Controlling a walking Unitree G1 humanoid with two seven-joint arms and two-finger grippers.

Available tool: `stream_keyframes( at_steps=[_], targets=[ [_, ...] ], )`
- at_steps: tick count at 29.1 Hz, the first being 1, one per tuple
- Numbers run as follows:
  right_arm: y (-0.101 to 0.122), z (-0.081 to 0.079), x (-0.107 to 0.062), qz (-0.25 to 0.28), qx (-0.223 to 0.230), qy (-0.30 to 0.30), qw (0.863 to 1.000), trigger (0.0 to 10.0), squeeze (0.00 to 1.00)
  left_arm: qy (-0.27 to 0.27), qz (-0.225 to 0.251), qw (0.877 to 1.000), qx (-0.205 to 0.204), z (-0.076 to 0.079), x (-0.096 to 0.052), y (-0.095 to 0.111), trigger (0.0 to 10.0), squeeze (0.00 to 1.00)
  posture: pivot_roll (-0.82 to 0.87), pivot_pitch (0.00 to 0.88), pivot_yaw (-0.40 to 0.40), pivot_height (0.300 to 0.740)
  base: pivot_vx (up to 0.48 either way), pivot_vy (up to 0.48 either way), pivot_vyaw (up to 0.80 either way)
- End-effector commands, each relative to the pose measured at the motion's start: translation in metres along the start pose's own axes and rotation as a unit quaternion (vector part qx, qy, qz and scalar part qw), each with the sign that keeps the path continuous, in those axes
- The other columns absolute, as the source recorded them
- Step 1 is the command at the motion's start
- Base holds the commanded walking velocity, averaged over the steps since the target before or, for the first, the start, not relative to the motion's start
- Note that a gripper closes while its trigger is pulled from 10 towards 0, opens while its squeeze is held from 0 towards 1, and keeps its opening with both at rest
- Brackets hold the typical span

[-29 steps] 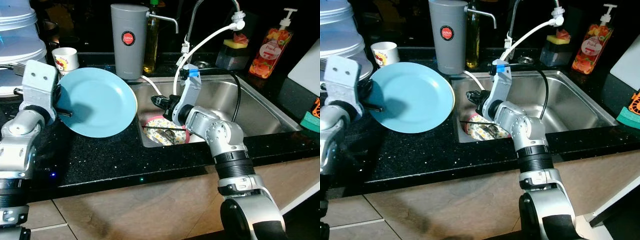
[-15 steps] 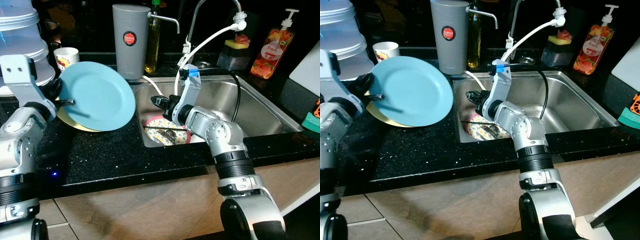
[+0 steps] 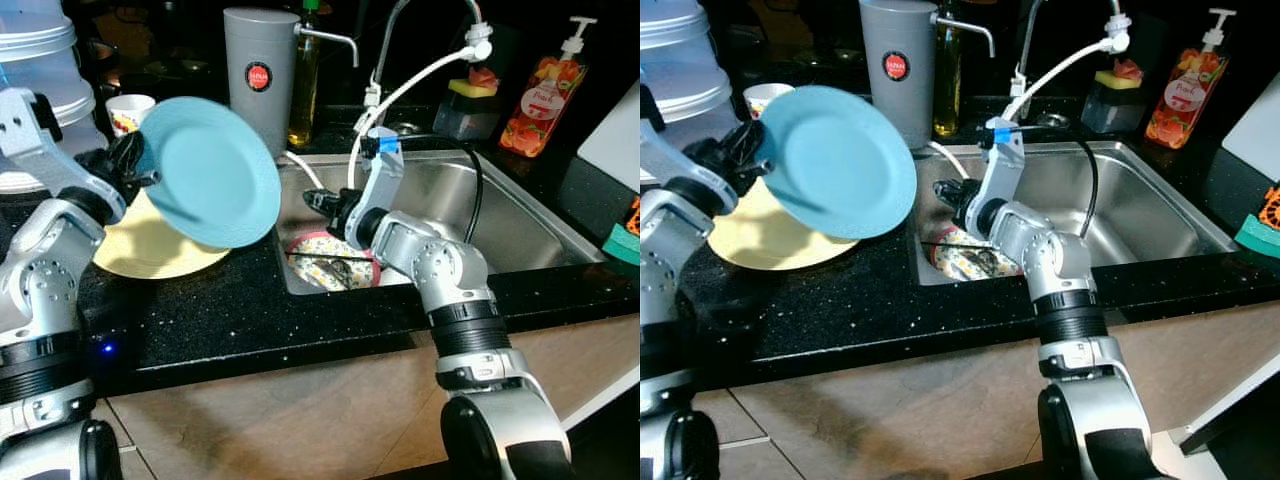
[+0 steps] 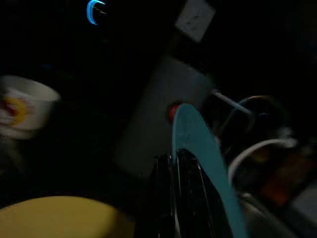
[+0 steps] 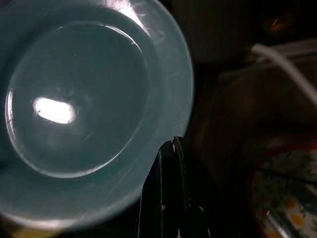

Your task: Kitchen organization

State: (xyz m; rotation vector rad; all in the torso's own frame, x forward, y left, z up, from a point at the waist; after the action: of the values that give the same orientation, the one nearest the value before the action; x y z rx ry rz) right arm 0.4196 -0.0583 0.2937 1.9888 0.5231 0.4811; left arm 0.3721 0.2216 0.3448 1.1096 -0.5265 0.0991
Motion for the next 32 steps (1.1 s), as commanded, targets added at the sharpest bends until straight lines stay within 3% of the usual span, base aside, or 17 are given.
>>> stream_keyframes(
  at_steps=[1, 2, 5, 6, 13, 17, 18, 19, 30, 32],
  targets=[
    [0.016, 0.001, -0.001, 0.038, 0.019, -0.005, 0.999, 10.0, 0.0, -0.029, 0.01, 0.999, -0.03, 0.012, 0.003, 0.002, 0.0, 0.0, -0.02, 0.08, -0.044, 0.74, 0.0, 0.0, 0.0],
    [0.02, 0.002, -0.001, 0.05, 0.037, -0.002, 0.998, 10.0, 0.44, -0.043, 0.009, 0.998, -0.047, 0.018, 0.005, -0.001, 0.0, 0.0, -0.02, 0.08, -0.044, 0.74, 0.0, 0.0, 0.0],
    [0.022, 0.002, -0.002, 0.056, 0.049, 0.0, 0.997, 10.0, 0.44, -0.052, 0.007, 0.997, -0.056, 0.02, 0.005, -0.002, 0.0, 0.0, -0.02, 0.08, -0.044, 0.74, 0.0, 0.0, 0.0],
    [0.023, 0.001, -0.002, 0.06, 0.064, 0.006, 0.996, 10.0, 1.0, -0.058, 0.004, 0.997, -0.06, 0.023, 0.006, -0.005, 0.0, 0.0, -0.02, 0.085, -0.041, 0.74, 0.0, 0.0, 0.0],
    [0.025, 0.003, -0.005, 0.072, 0.102, 0.011, 0.992, 10.0, 1.0, -0.08, -0.006, 0.995, -0.067, 0.027, 0.006, -0.004, 0.0, 0.0, -0.02, 0.089, -0.035, 0.74, 0.0, 0.0, 0.0],
    [0.026, 0.006, -0.004, 0.074, 0.102, 0.002, 0.992, 10.0, 1.0, -0.093, -0.01, 0.993, -0.071, 0.029, 0.006, -0.003, 0.0, 0.0, -0.02, 0.092, -0.036, 0.74, 0.0, 0.0, 0.0],
    [0.027, 0.007, -0.004, 0.076, 0.103, 0.0, 0.992, 10.0, 0.73, -0.094, -0.01, 0.993, -0.071, 0.029, 0.006, -0.002, 0.0, 0.0, -0.02, 0.092, -0.036, 0.74, 0.0, 0.0, 0.0],
    [0.028, 0.008, -0.005, 0.079, 0.107, -0.002, 0.991, 10.0, 0.0, -0.094, -0.009, 0.993, -0.071, 0.029, 0.006, -0.002, 0.0, 0.0, -0.02, 0.092, -0.036, 0.74, 0.0, 0.0, 0.0],
    [0.031, 0.014, -0.006, 0.085, 0.123, -0.008, 0.989, 10.0, 0.0, -0.098, -0.003, 0.992, -0.08, 0.028, 0.005, 0.004, 0.0, 0.0, -0.02, 0.091, -0.036, 0.74, 0.0, 0.0, 0.0],
    [0.027, 0.006, -0.006, 0.07, 0.149, 0.022, 0.986, 10.0, 0.0, -0.101, -0.008, 0.991, -0.086, 0.029, 0.005, 0.004, 0.0, 0.0, -0.02, 0.091, -0.036, 0.74, 0.0, 0.0, 0.0]
  ],
)
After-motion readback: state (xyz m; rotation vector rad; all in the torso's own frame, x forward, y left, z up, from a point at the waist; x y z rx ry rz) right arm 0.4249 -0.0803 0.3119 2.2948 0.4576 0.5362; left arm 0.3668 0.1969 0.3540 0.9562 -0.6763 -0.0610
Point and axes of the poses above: a point about 5 cm out from each wrist's last joint towards the gripper, its own x axis pointing out of the wrist towards the gripper, its own y axis along the axis of the wrist's last joint, z = x × y, the point moved 4 cm from there along x, pointing out of the wrist towards the gripper, and after that the axes turned 4 degrees about x, right-handed, at the moved point
